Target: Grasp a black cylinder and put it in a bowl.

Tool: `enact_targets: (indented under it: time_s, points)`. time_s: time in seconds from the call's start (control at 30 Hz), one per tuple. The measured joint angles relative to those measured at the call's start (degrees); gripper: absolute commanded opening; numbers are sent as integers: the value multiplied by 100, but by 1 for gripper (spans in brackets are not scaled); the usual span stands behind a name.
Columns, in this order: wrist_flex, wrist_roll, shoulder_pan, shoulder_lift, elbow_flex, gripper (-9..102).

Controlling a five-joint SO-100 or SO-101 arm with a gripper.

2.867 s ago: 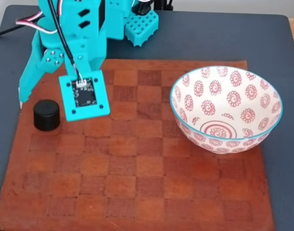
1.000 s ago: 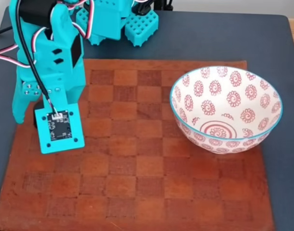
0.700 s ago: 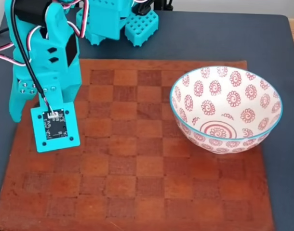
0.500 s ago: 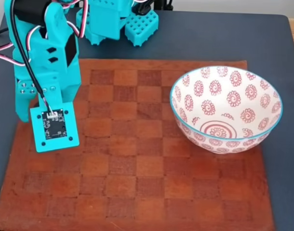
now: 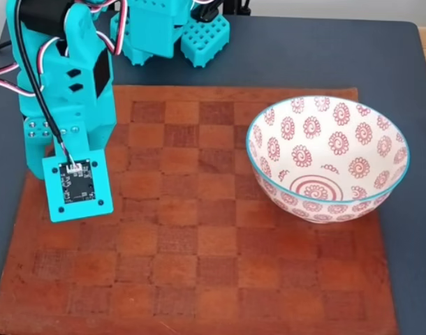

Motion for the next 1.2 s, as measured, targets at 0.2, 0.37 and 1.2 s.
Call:
enact_targets:
  time_s: [0.2, 0.37, 1.2]
  points:
    - [9, 0, 0, 0, 0, 16]
    - [53, 9, -9, 0, 0, 15]
    - [1327, 1055, -1688, 1608, -290, 15]
